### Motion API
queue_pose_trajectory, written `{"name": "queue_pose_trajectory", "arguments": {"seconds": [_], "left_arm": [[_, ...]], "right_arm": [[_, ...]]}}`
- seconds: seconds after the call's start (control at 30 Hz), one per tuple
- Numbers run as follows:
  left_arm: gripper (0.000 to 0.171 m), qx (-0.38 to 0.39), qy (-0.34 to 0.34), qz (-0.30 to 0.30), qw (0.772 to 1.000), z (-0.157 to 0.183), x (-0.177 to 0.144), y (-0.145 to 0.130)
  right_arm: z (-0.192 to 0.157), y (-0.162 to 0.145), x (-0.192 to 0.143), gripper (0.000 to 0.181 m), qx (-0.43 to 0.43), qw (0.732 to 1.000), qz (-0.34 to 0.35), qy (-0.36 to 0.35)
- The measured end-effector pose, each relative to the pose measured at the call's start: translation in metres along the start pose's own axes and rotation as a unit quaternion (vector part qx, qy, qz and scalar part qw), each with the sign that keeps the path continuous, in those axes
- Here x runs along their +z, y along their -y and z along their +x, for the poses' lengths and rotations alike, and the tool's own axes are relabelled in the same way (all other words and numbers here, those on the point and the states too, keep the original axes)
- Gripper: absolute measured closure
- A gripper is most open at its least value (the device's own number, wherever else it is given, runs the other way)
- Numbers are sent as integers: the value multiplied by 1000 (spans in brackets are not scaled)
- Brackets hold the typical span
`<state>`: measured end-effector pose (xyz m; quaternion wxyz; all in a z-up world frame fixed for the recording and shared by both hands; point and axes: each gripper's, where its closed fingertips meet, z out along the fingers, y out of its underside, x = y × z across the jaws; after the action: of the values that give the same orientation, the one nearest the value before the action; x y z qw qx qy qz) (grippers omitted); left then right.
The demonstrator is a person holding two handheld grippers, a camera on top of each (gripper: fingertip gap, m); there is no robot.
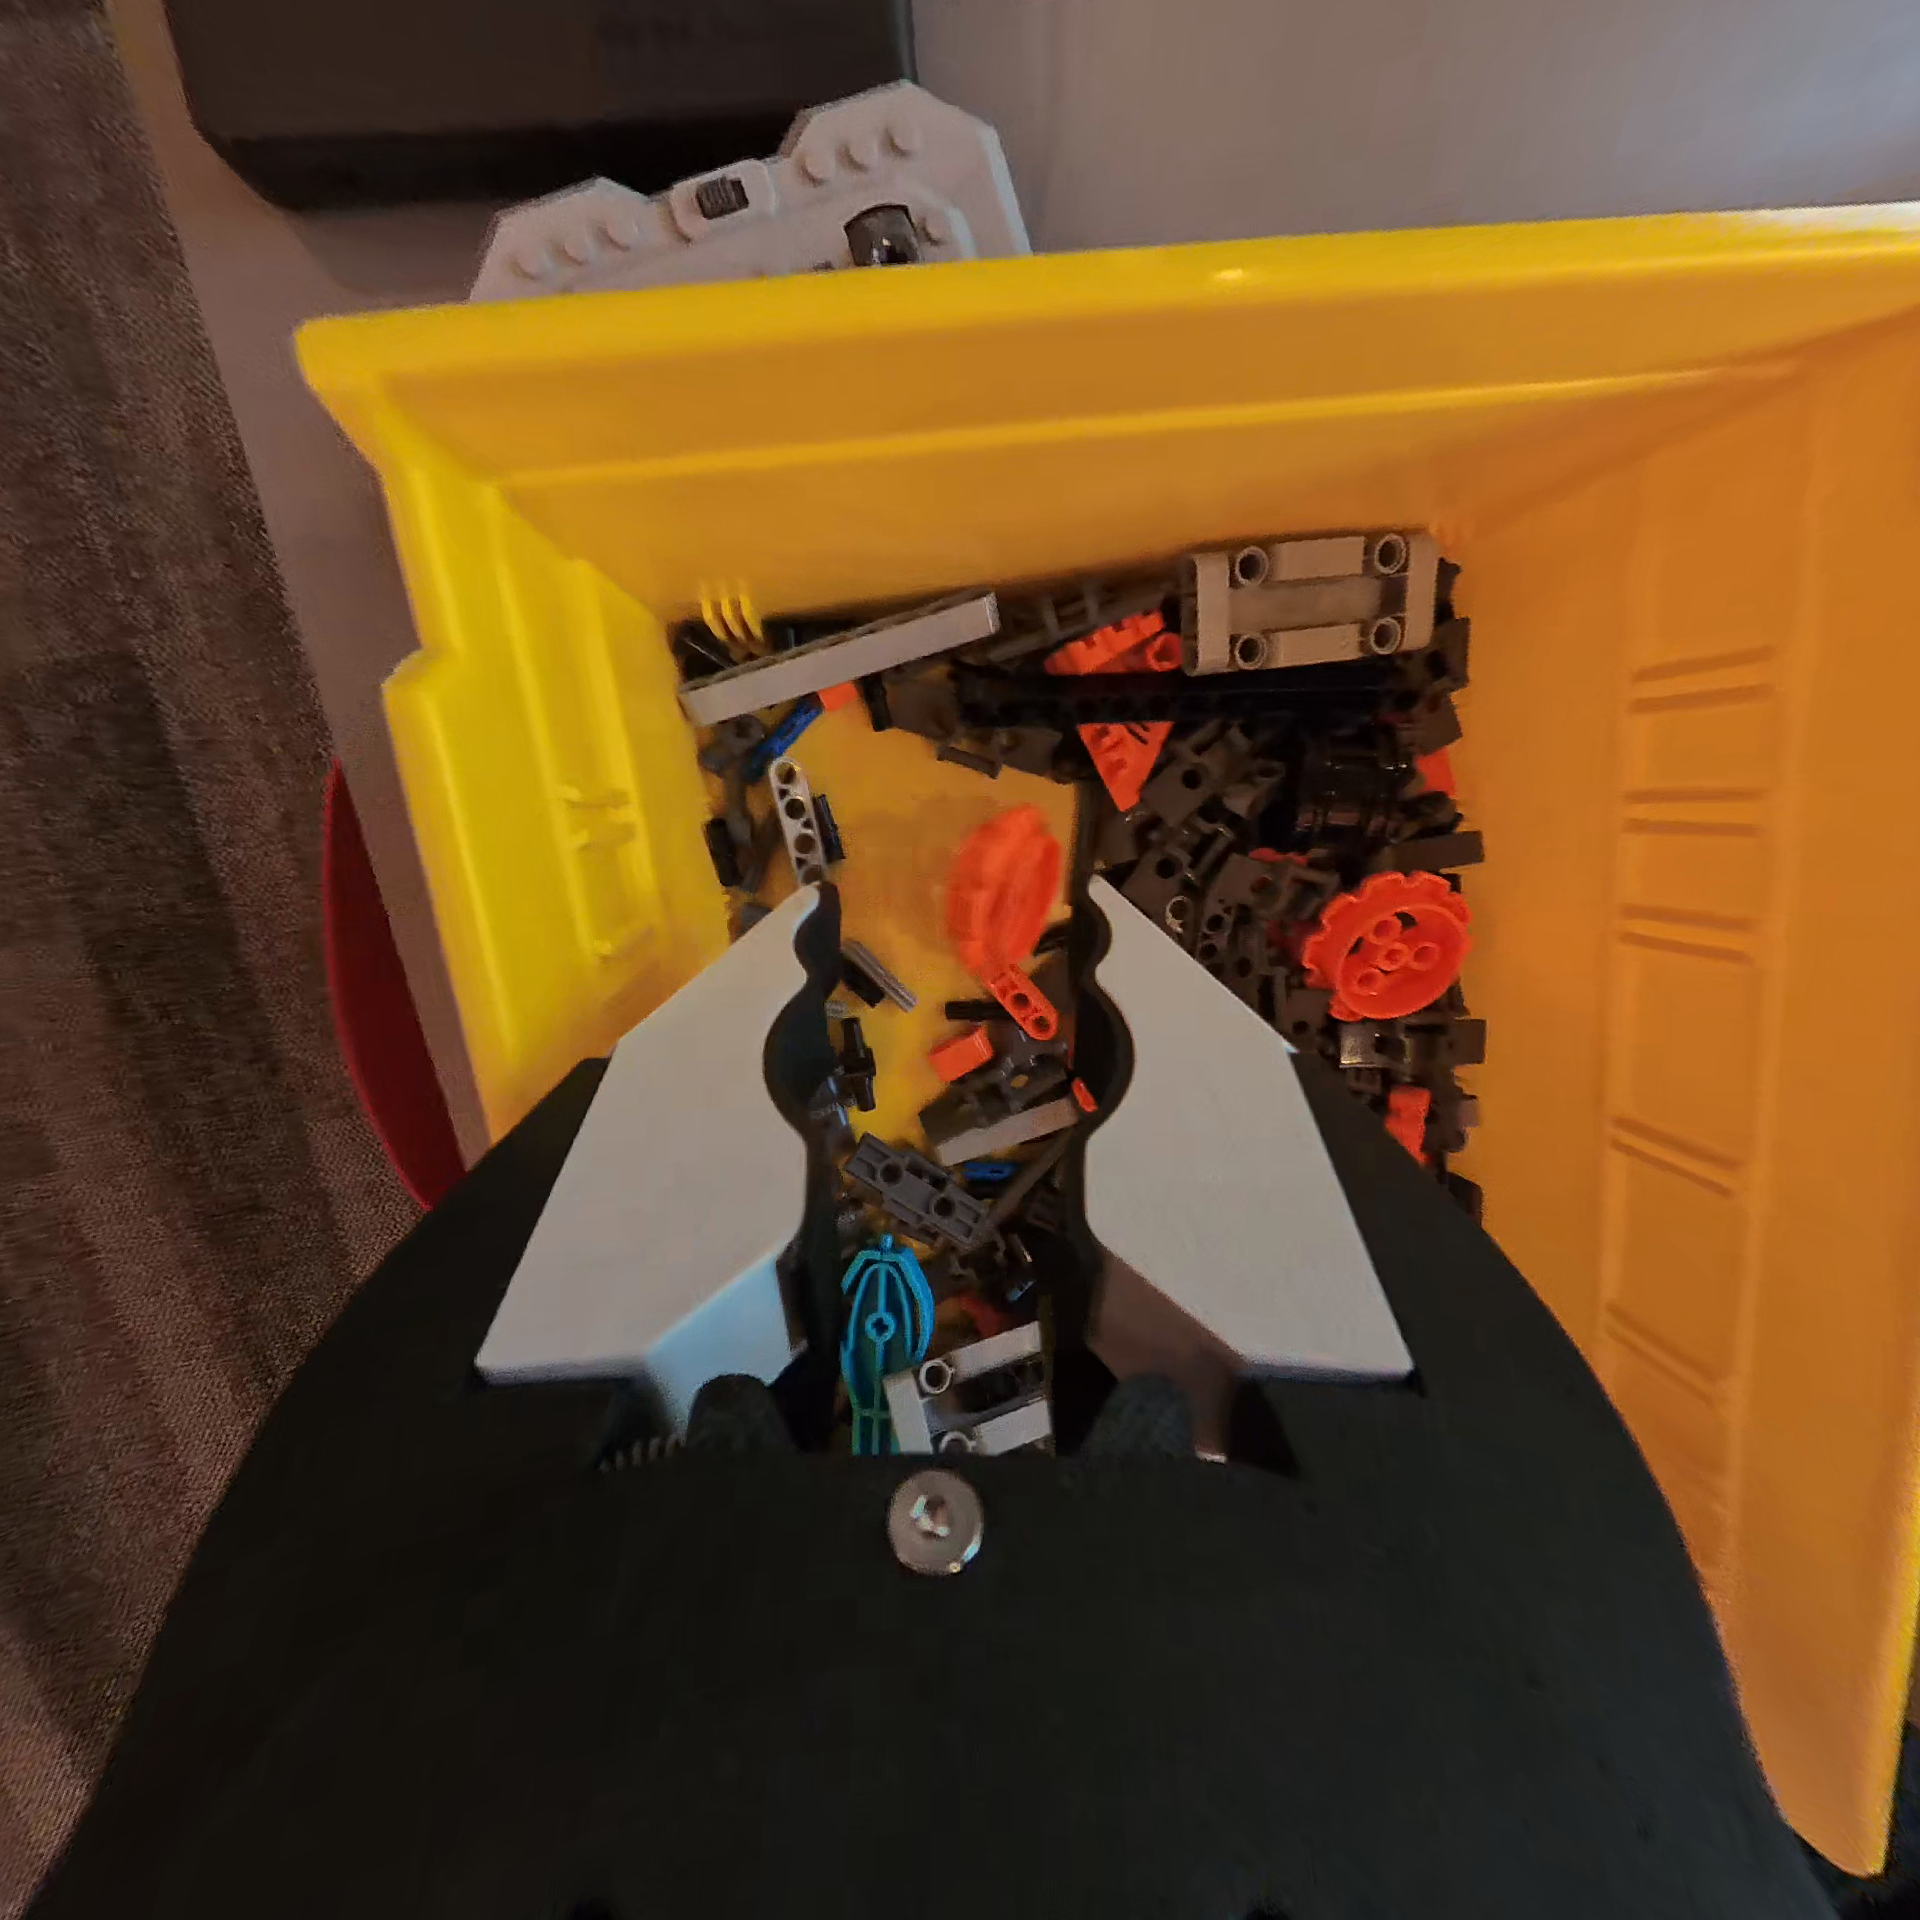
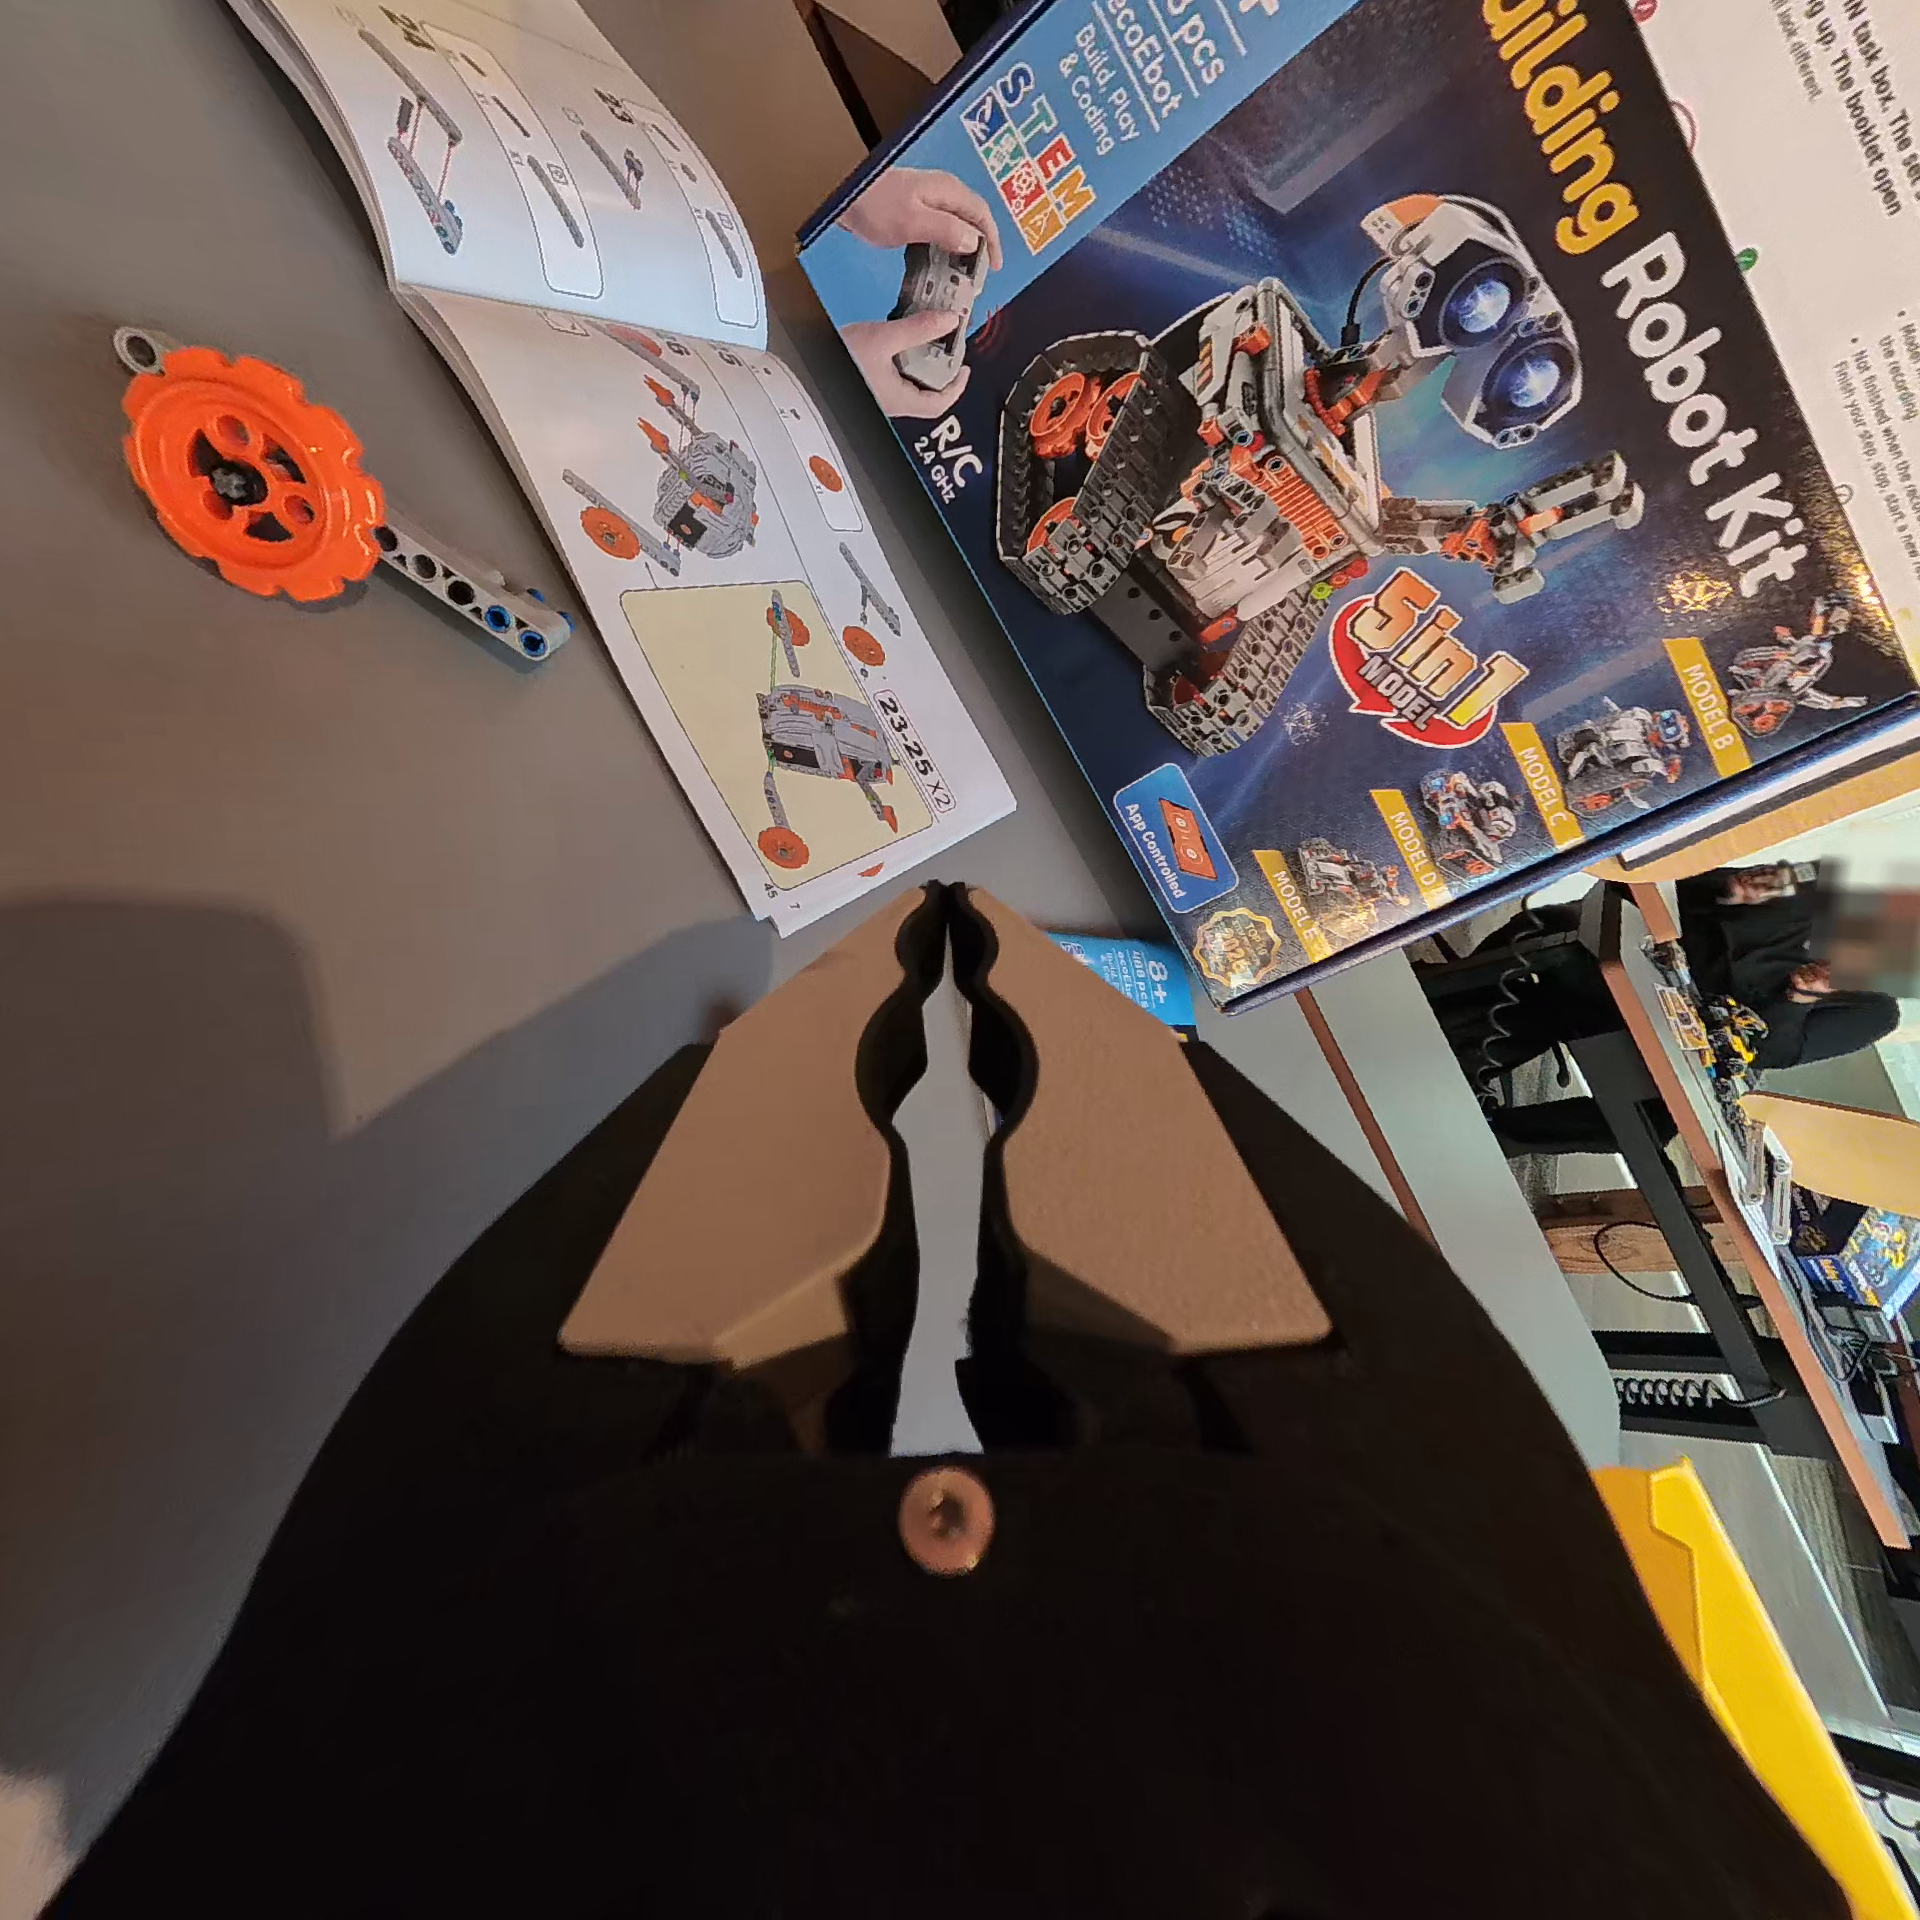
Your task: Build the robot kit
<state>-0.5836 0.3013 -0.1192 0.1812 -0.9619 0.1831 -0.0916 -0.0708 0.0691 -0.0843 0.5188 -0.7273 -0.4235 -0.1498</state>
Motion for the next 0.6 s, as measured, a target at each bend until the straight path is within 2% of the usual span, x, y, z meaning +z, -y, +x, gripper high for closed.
{"name": "queue_pose_trajectory", "arguments": {"seconds": [0.13, 0.37, 0.6], "left_arm": [[131, 6, 37, 32, 999, -14, -8, 9], [135, 10, 67, 18, 998, -19, 5, 10], [136, 13, 66, 22, 997, -16, 5, 12]], "right_arm": [[-3, -2, 2, 181, -4, 1000, -6, 5], [-2, -2, 1, 181, -4, 1000, -6, 4], [-2, -2, 1, 181, -7, 1000, -6, 5]]}}
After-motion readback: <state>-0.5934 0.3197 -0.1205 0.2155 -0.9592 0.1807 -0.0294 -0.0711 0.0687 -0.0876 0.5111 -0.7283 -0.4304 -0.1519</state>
